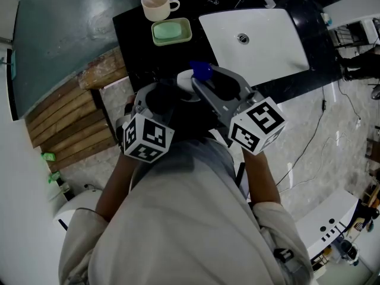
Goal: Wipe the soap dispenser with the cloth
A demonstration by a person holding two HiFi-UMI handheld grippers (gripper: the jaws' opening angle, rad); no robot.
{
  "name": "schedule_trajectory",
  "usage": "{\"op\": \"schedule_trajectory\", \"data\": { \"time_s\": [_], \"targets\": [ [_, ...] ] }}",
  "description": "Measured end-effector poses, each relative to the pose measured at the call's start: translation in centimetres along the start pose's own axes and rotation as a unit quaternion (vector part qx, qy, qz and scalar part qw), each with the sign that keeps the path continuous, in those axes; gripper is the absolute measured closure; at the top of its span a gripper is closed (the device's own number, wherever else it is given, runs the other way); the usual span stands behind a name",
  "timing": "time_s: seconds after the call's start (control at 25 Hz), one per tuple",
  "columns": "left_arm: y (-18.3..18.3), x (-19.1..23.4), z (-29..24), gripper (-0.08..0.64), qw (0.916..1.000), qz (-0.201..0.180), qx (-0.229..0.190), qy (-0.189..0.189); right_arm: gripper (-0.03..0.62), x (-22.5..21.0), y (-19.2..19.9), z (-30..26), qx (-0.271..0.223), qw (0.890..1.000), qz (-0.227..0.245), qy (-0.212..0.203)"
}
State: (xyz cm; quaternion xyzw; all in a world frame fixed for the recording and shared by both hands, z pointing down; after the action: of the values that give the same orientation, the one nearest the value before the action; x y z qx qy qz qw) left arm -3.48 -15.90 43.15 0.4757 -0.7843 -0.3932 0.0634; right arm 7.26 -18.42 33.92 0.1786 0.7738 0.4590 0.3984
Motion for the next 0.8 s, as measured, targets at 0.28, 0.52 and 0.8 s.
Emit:
{"op": "schedule_trajectory", "data": {
  "time_s": [0.28,0.52,0.8],
  "targets": [
    [-0.8,0.4,0.8,0.397,0.9999,-0.002,-0.013,-0.005,0.471,0.2,0.0,-0.1,0.004,1.0,0.008,-0.001],
    [-1.6,0.8,1.6,0.397,0.9995,0.011,-0.028,-0.005,0.471,0.1,0.0,0.0,0.003,1.0,0.007,-0.001],
    [-2.1,1.2,2.2,0.397,0.9989,0.021,-0.043,-0.006,0.471,0.3,0.0,-0.2,0.003,1.0,0.02,-0.005]
  ]
}}
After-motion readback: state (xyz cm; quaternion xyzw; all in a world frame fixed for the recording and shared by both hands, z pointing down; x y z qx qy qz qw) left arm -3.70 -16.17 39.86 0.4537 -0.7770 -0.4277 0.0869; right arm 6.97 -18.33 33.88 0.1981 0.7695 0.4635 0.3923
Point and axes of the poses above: the fingertips, and each gripper's own axes: z backward along the fingers, x to its left, y out of its underside, the point moved 4 cm from there along z, backward along the fingers, and after that the axes turned 7 degrees about -z, right-handed, at the moved point
